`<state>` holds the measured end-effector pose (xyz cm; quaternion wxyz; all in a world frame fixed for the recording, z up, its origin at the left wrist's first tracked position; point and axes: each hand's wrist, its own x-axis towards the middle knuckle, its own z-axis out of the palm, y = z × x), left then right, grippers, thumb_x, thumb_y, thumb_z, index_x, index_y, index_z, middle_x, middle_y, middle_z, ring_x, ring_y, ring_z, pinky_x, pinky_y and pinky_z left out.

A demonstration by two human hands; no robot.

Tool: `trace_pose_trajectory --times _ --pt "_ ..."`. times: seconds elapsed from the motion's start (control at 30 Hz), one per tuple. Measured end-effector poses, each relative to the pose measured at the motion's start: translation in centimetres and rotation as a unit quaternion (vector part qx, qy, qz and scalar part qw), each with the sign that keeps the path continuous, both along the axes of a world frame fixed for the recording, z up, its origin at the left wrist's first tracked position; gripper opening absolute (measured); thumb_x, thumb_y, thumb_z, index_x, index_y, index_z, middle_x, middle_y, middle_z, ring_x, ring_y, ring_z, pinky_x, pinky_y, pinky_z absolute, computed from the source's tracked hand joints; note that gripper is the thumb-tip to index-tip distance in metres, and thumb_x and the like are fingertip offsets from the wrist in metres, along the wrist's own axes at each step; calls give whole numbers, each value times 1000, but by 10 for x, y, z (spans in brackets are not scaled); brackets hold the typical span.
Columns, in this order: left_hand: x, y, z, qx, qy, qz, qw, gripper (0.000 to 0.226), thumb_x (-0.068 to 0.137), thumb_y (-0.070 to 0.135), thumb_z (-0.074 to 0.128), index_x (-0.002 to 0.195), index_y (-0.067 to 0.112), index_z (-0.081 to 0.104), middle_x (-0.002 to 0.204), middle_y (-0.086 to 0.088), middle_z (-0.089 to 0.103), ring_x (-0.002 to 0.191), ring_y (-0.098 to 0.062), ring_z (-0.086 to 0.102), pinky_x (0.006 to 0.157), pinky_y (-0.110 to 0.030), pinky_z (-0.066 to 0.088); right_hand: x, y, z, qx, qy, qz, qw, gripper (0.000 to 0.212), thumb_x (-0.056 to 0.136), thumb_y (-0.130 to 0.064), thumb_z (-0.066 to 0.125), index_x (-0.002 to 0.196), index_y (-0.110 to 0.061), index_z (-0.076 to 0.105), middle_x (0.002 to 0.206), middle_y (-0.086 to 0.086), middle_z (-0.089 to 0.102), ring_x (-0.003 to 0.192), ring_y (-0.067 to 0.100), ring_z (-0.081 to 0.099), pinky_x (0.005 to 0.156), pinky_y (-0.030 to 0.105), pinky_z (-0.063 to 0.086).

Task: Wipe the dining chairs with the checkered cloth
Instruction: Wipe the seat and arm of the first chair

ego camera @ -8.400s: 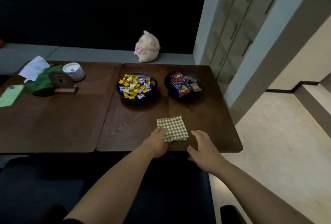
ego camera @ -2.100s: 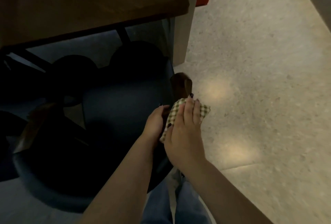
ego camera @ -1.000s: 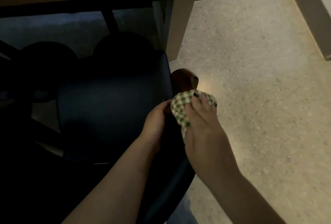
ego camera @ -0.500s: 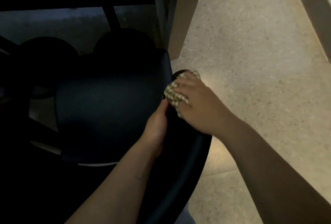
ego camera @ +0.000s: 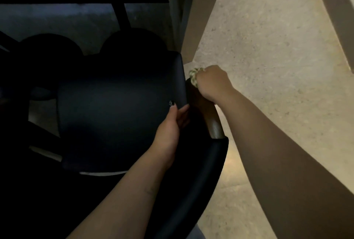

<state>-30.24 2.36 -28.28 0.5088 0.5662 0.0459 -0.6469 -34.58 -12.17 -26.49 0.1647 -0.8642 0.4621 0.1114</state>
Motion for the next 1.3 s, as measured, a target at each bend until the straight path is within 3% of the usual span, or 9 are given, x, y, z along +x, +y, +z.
trace_pose_trajectory --times 0.2,0.37,0.5,0.67,0.87,0.97,1.1,1.2,1.3 --pt "9 3 -4 82 -16 88 993 50 104 44 27 134 13 51 135 -10 57 122 -22 54 91 -33 40 10 1 12 4 93 203 975 24 94 -25 45 98 -10 64 105 13 64 90 29 56 76 34 42" --pt "17 4 -5 126 -15 130 983 47 103 43 30 133 14 52 136 -8 56 123 -19 52 104 -37 35 -17 50 49 -42 152 490 858 28 92 -32 37 80 -19 59 94 3 65 96 24 57 102 40 32" --pt "17 0 1 106 -31 148 983 43 103 41 32 129 16 55 134 -4 56 122 -17 52 96 -33 36 5 42 53 -24 232 481 845 29 92 -33 38 68 -22 49 101 6 66 97 25 58 100 38 37" --pt "26 0 2 99 -41 177 978 41 103 39 31 121 15 59 128 -4 59 113 -14 54 99 -33 37 54 26 23 -25 343 367 864 33 95 -31 46 120 -15 60 125 10 58 113 28 56 84 32 42" --pt "19 -1 7 77 -52 150 984 42 103 39 31 120 17 62 119 0 62 110 -12 56 104 -34 39 -1 60 38 -64 234 482 842 26 89 -32 40 90 -22 64 97 1 64 98 22 56 101 37 33" --pt "17 -6 11 58 -45 137 988 40 104 38 29 114 18 62 115 1 64 103 -10 58 94 -28 42 -11 39 40 -23 76 378 922 40 84 -29 35 99 -15 70 105 7 65 105 26 54 99 37 35" --pt "8 -9 16 26 -80 80 993 31 101 39 38 92 31 67 86 17 68 80 5 64 69 -19 47 5 6 18 142 -128 -56 980 48 90 -39 46 114 -5 69 121 14 64 113 29 57 96 27 41" --pt "-8 -9 22 -5 -135 -14 991 25 97 42 45 107 35 66 102 11 70 97 -4 65 90 -32 50 2 -10 -12 214 -216 -263 916 26 94 -23 55 100 -3 71 100 14 69 95 29 63 73 22 48" --pt "-15 -16 30 -1 -177 -62 982 42 98 44 44 139 34 47 128 9 58 114 -8 56 102 -31 43 -11 -9 -16 364 -391 -439 722 13 85 -19 67 89 -8 73 83 8 73 80 24 67 64 26 54"
